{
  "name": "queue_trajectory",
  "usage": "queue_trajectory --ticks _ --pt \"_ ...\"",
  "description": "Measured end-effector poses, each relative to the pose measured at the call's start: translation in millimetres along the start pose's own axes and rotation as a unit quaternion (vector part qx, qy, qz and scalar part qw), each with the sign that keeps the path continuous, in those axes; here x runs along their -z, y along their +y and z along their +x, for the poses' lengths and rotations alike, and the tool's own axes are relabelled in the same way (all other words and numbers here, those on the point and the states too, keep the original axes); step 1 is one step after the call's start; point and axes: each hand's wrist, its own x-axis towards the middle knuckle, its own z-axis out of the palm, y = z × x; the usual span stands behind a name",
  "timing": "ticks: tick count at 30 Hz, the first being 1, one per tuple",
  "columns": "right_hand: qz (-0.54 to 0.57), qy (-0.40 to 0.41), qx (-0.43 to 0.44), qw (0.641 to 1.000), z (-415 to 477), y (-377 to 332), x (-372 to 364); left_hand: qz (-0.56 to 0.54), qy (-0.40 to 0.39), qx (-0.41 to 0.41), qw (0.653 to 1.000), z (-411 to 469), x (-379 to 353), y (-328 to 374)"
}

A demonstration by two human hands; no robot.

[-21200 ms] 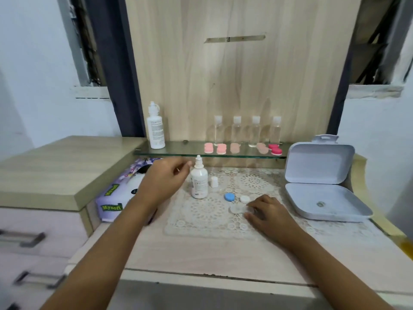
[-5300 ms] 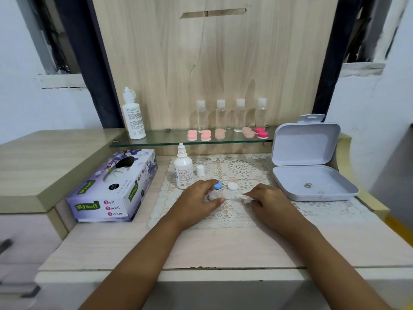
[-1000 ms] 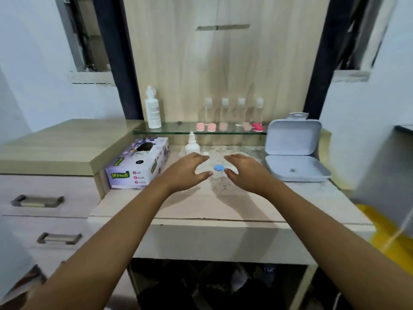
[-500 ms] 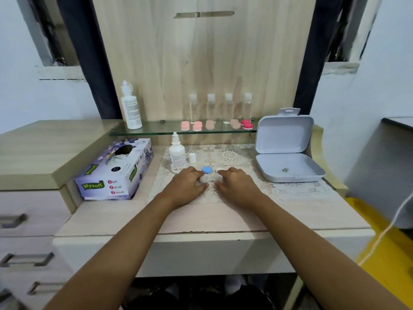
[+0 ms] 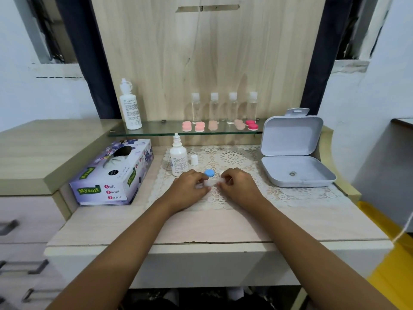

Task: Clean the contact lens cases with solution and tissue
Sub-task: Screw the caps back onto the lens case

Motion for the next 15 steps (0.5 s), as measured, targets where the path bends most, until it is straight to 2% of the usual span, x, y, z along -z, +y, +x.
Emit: queue_trajectory --ticks 10,12,15 --pt "-0.013 -0.005 0.009 1.0 2 5 -5 -0.003 0.033 -0.003 0.999 -1 -1 -2" --pt "-0.011 -0.001 0.01 1.0 2 6 -5 -0.018 0.094 -0.014 0.995 -4 3 1" --pt "-0.022 0.004 0.015 1.0 2 6 -6 -0.035 0.265 -0.018 0.964 -5 13 4"
